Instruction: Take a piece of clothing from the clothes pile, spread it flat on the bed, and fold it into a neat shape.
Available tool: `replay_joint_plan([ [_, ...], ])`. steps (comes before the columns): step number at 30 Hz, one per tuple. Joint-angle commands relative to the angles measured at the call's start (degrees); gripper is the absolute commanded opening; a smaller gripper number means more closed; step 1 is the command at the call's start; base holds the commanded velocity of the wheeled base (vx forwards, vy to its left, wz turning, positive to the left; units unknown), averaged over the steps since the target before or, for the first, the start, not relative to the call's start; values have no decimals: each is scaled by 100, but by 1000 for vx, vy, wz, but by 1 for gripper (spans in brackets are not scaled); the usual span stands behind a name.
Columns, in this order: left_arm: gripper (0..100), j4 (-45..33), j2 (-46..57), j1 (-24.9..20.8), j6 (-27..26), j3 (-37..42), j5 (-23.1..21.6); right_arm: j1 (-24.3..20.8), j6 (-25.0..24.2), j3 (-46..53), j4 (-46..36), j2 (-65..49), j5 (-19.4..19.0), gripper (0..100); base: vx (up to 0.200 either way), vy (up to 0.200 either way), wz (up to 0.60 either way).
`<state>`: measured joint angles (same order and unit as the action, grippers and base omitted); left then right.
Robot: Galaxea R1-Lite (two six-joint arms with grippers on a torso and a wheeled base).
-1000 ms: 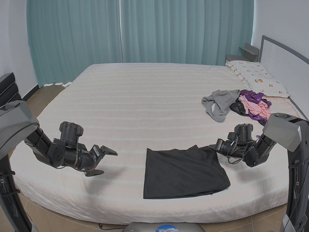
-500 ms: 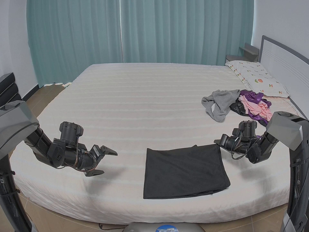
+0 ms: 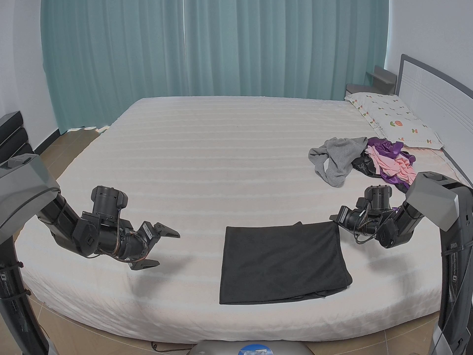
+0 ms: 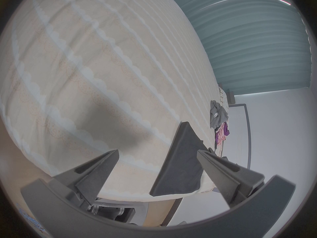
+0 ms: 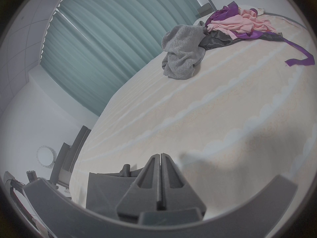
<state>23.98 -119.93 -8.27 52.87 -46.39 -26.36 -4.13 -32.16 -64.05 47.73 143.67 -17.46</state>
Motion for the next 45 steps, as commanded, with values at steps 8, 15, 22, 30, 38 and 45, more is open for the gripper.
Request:
replay_joint_plan([
  [8,100,2,-4,0,-5,-2,-1,53,-10,-37,0,100,-3,0,0,0,0],
  [15,100,2,-4,0,4,-2,-1,70,-10,-64,0,188,-12,0,0,0,0],
  [22,100,2,-13,0,-5,-2,-1,70,-10,-143,-27,258,-12,100,0,0,0],
  [30,100,2,-13,0,4,-2,-1,62,-845,305,44,-480,-188,100,0,0,0],
  [38,100,2,-13,-8,-5,7,-1,114,-730,1817,343,-1227,-496,100,0,0,0],
  [45,100,2,-13,-8,-5,-2,-1,62,-177,4049,1599,-1649,-742,100,0,0,0],
])
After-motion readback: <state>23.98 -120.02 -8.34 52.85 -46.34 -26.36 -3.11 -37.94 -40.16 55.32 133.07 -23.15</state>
